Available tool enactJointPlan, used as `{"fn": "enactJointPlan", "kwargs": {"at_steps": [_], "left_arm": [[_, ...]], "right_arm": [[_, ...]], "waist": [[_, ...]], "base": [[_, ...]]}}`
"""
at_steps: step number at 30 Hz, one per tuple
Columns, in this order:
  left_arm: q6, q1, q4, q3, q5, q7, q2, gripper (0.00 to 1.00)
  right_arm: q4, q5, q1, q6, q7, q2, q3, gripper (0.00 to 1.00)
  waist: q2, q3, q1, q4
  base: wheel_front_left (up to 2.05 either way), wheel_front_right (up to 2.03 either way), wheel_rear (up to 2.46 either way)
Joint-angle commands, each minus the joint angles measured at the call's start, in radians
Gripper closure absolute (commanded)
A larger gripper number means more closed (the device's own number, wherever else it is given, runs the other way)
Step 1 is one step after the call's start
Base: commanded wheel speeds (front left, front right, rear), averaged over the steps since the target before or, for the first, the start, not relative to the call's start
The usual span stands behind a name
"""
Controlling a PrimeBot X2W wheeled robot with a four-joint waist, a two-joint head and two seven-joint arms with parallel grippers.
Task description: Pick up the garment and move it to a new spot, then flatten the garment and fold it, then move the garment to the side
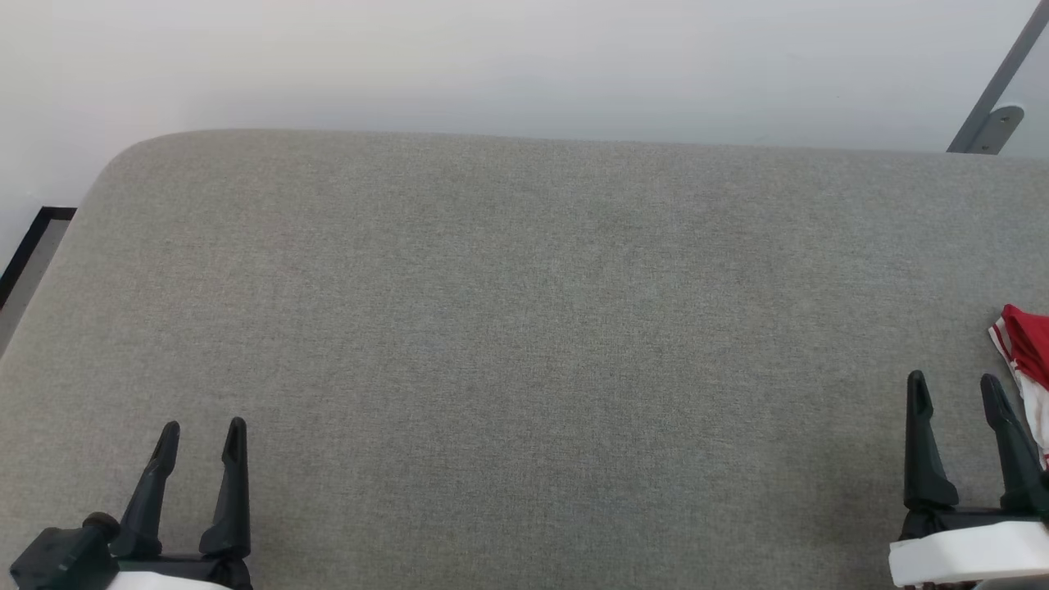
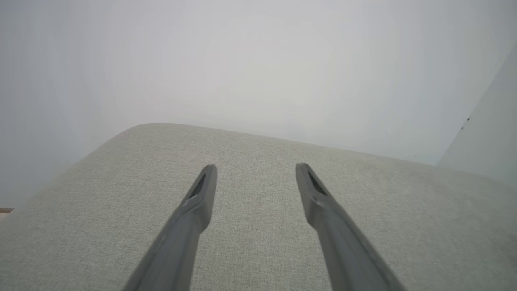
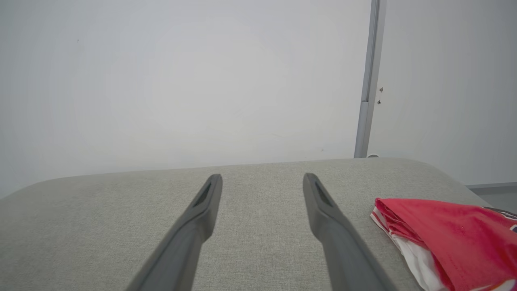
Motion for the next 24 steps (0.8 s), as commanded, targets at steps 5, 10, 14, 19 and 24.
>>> {"fn": "enactJointPlan", "kwargs": {"at_steps": [5,10,14,19,24], "left_arm": [[0.003,0.009,-0.009,0.0,-0.001,-0.002,-0.001,0.0],[0.003,0.004,-0.01,-0.004,-0.006,-0.002,-0.001,0.0],[0.0,0.001,-0.001,-0.003,0.0,0.0,-0.003,1.0],[0.001,-0.006,0.027,-0.009,-0.064,0.018,-0.025,1.0],[0.002,-0.024,0.042,-0.006,-0.148,0.04,-0.033,1.0]], "right_arm": [[-0.003,0.014,0.012,0.0,0.004,0.001,0.004,0.0],[0.004,0.021,0.007,0.0,-0.001,0.001,0.01,0.0],[0.014,0.015,0.0,0.0,0.0,0.001,0.017,1.0],[0.049,0.089,-0.006,0.0,0.014,0.006,0.024,1.0],[0.068,0.186,-0.021,0.0,0.032,0.003,0.029,1.0]], "waist": [[-0.0001,0.003,0.0,-0.001],[-0.0001,0.01,0.0,0.001],[-0.0001,0.017,0.0,0.002],[-0.0001,0.015,0.0,-0.001],[-0.0001,0.011,0.0,-0.006]], "base": [[0.0,0.0,0.0],[0.0,0.0,0.0],[0.0,0.0,0.0],[0.0,0.0,0.0],[0.0,0.0,0.0]]}}
